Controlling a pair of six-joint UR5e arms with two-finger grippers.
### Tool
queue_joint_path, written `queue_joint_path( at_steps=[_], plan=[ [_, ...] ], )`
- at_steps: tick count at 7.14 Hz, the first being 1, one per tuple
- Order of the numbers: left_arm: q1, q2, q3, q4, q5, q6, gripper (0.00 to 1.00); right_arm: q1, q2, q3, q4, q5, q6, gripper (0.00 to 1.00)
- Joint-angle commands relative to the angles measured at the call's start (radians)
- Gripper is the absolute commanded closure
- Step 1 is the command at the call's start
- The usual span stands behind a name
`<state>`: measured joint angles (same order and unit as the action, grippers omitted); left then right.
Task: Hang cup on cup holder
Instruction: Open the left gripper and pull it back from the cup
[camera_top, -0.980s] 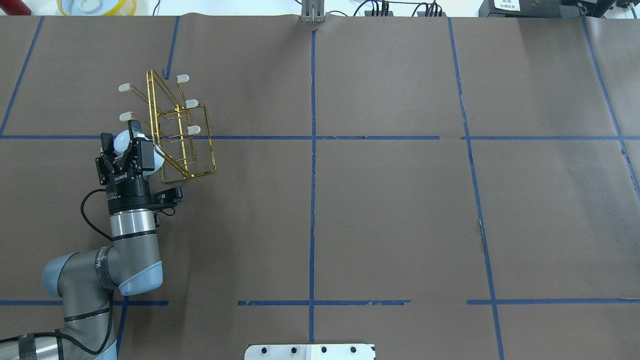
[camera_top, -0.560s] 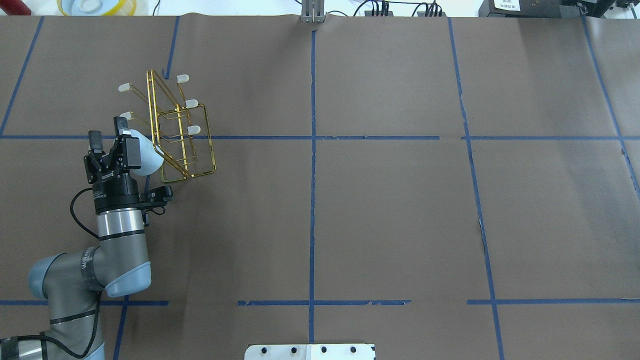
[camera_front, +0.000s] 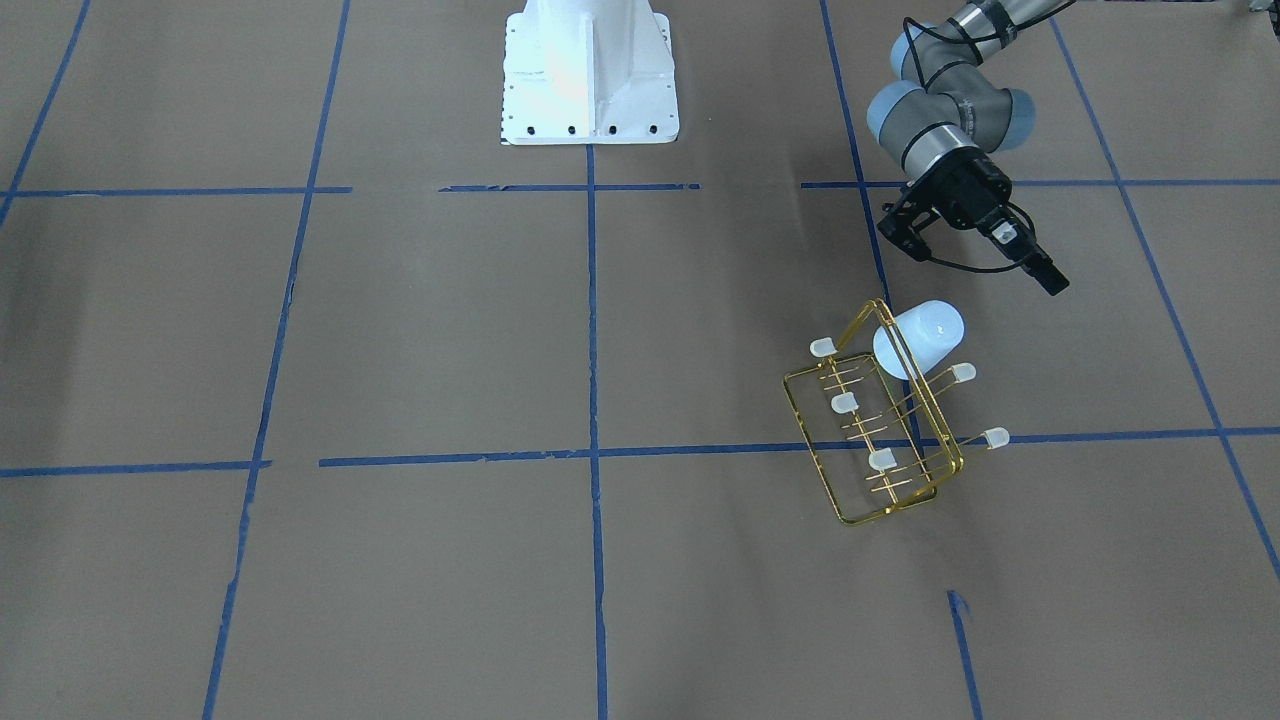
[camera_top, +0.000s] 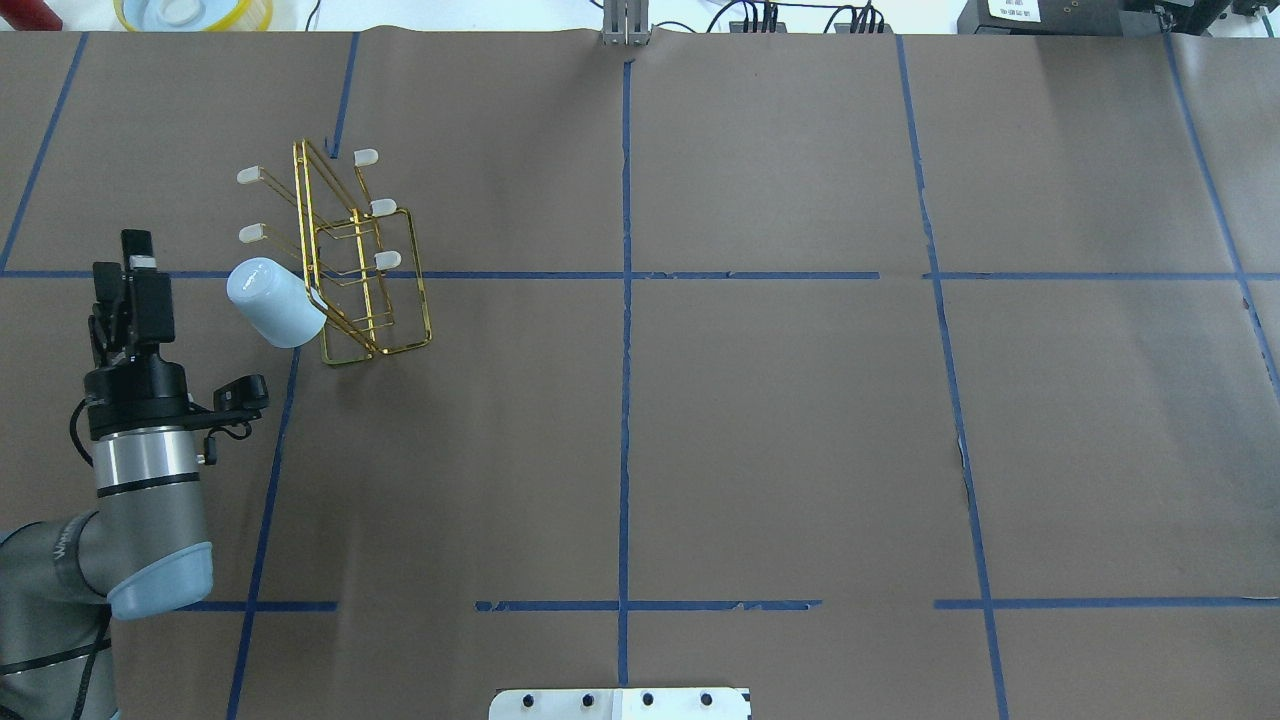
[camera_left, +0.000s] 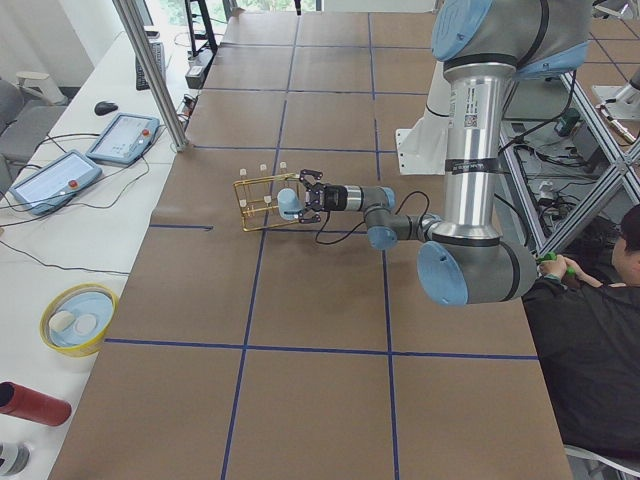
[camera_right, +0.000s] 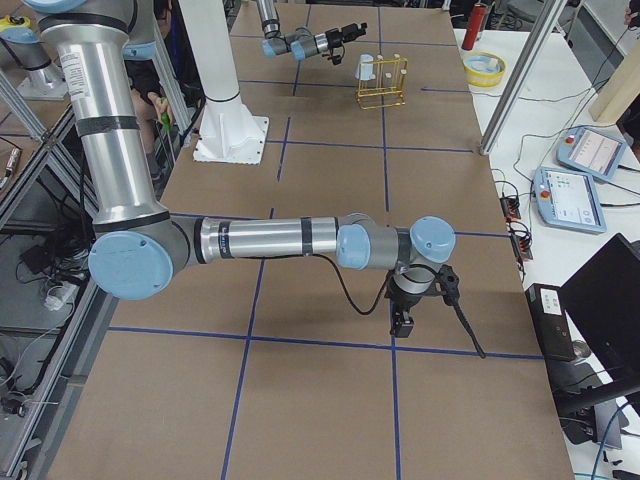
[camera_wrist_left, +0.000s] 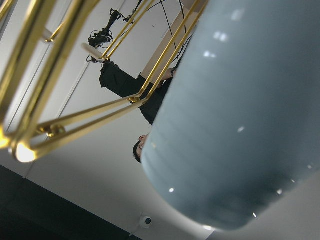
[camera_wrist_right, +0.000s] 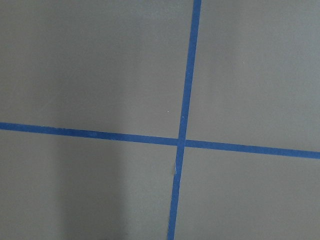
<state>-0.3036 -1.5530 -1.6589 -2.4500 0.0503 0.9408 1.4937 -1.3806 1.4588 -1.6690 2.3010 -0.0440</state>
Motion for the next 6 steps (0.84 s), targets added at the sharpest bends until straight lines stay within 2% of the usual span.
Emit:
queue_joint_path(
  at_steps=[1, 2, 4, 6],
  plan=[
    [0.003, 0.066, -0.024, -0.236, -0.036, -0.026, 0.0, 0.0, 0.0, 0.0, 0.0, 0.0, 0.0, 0.0],
    [0.001, 0.086, -0.031, -0.339, -0.074, -0.092, 0.0, 0.0, 0.0, 0.0, 0.0, 0.0, 0.001, 0.0],
    [0.003, 0.116, -0.041, -0.441, -0.086, -0.3, 0.0, 0.0, 0.0, 0.0, 0.0, 0.0, 0.0, 0.0],
    [0.003, 0.131, -0.041, -0.483, -0.099, -0.754, 0.0, 0.0, 0.0, 0.0, 0.0, 0.0, 0.0, 0.0]
  ],
)
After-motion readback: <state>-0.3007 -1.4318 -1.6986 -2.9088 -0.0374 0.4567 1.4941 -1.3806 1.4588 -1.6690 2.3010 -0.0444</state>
